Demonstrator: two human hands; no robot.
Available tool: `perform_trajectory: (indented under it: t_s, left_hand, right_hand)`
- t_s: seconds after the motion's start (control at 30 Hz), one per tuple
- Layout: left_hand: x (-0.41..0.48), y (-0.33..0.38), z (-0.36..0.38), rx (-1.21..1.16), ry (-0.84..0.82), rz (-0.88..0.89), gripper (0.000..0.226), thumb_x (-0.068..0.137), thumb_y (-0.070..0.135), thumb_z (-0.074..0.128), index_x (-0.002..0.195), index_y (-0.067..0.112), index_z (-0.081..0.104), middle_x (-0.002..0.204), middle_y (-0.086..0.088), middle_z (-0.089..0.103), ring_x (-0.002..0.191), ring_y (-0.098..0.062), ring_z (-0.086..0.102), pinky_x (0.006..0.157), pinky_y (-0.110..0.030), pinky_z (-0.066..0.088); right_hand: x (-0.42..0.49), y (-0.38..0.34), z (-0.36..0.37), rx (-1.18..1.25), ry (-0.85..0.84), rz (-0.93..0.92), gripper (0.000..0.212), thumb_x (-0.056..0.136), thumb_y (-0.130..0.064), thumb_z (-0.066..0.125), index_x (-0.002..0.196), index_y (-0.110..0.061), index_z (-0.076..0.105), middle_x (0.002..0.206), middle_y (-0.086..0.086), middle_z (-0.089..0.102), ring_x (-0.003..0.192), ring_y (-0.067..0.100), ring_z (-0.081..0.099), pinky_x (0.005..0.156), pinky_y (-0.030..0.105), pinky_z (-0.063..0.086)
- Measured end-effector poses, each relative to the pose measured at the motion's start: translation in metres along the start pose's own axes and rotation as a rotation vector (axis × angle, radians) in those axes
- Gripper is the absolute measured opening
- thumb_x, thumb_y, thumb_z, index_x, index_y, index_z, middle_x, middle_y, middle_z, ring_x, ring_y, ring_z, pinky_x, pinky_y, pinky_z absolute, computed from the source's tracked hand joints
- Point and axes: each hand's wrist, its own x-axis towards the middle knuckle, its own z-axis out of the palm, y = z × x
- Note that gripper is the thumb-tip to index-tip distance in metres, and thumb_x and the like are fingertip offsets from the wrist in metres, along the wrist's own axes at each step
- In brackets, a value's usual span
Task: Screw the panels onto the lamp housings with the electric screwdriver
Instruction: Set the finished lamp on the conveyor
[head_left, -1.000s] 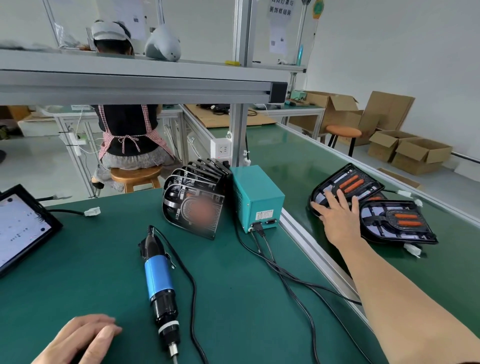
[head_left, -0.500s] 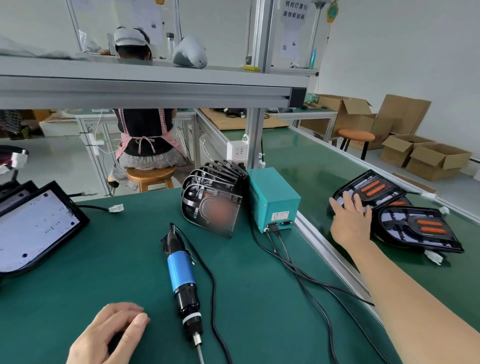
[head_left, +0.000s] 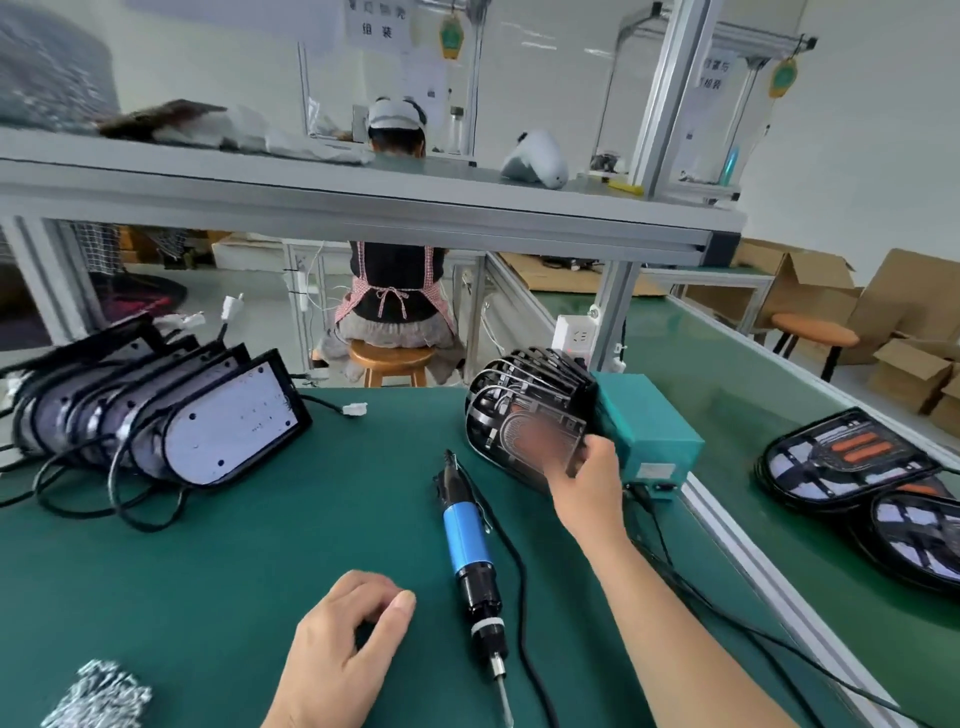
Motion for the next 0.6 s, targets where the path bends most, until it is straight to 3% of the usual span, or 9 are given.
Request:
perform_trajectory:
  t_s: [0.07, 0.23, 0.3, 0.37, 0.47, 0.53, 0.6]
  left_hand:
    - [0.000, -0.003, -0.001, -0.020, 0.005, -0.005, 0.022, 0.093, 0.019, 0.067, 0.071, 0.017, 0.073, 0.089, 0.016, 0.066, 0.083, -0.011, 0.060, 0.070, -0.015, 0.044]
    - [0.005, -0.006, -0.002, -0.168, 0.034, -0.124, 0.024, 0.094, 0.021, 0.066, 0.072, 0.020, 0.075, 0.087, 0.015, 0.067, 0.076, -0.007, 0.060, 0.070, -0.013, 0.043]
    - [0.014, -0.006, -0.008, -0.299, 0.084, -0.244, 0.025, 0.094, 0.022, 0.064, 0.073, 0.024, 0.076, 0.085, 0.009, 0.071, 0.081, -0.010, 0.064, 0.078, -0.020, 0.049]
    - [0.029, -0.008, -0.022, -0.331, 0.203, -0.300, 0.021, 0.094, 0.025, 0.064, 0.075, 0.028, 0.074, 0.081, 0.004, 0.072, 0.080, -0.014, 0.065, 0.074, -0.029, 0.052]
    - [0.066, -0.015, -0.060, -0.136, 0.466, -0.213, 0.017, 0.093, 0.020, 0.064, 0.084, 0.034, 0.069, 0.090, 0.008, 0.065, 0.088, -0.014, 0.062, 0.069, -0.026, 0.045]
    - [0.095, -0.023, -0.091, 0.069, 0.596, -0.170, 0.013, 0.094, 0.015, 0.063, 0.105, 0.021, 0.068, 0.108, 0.001, 0.058, 0.105, -0.024, 0.055, 0.082, -0.030, 0.042]
    - [0.122, -0.031, -0.116, 0.313, 0.648, -0.188, 0.028, 0.094, 0.014, 0.063, 0.122, 0.011, 0.061, 0.124, -0.010, 0.053, 0.117, -0.031, 0.043, 0.098, -0.038, 0.038]
  right_hand:
    - [-0.003, 0.004, 0.013, 0.042, 0.001, 0.082, 0.030, 0.089, -0.019, 0.073, 0.110, -0.020, 0.051, 0.114, 0.004, 0.061, 0.086, 0.011, 0.061, 0.072, 0.025, 0.045]
    - [-0.001, 0.019, 0.027, -0.137, 0.067, 0.111, 0.022, 0.090, -0.021, 0.073, 0.099, -0.016, 0.054, 0.100, 0.004, 0.056, 0.084, 0.025, 0.060, 0.072, 0.033, 0.042]
    - [0.003, 0.023, 0.029, -0.224, 0.055, 0.092, 0.017, 0.093, -0.021, 0.070, 0.095, -0.012, 0.055, 0.097, 0.005, 0.051, 0.074, 0.022, 0.054, 0.068, 0.034, 0.040]
    - [0.005, 0.027, 0.030, -0.273, 0.050, 0.083, 0.016, 0.095, -0.020, 0.067, 0.095, -0.009, 0.056, 0.098, 0.007, 0.050, 0.069, 0.020, 0.049, 0.066, 0.034, 0.039]
    - [0.006, 0.030, 0.030, -0.298, 0.043, 0.066, 0.014, 0.096, -0.019, 0.066, 0.097, -0.009, 0.055, 0.098, 0.007, 0.050, 0.073, 0.023, 0.049, 0.069, 0.035, 0.039]
    - [0.006, 0.030, 0.030, -0.308, 0.030, 0.056, 0.014, 0.097, -0.017, 0.065, 0.097, -0.009, 0.053, 0.099, 0.007, 0.050, 0.077, 0.026, 0.050, 0.071, 0.035, 0.039]
    - [0.007, 0.030, 0.030, -0.325, 0.026, 0.049, 0.015, 0.096, -0.015, 0.065, 0.095, -0.009, 0.051, 0.100, 0.008, 0.049, 0.078, 0.028, 0.049, 0.072, 0.035, 0.039]
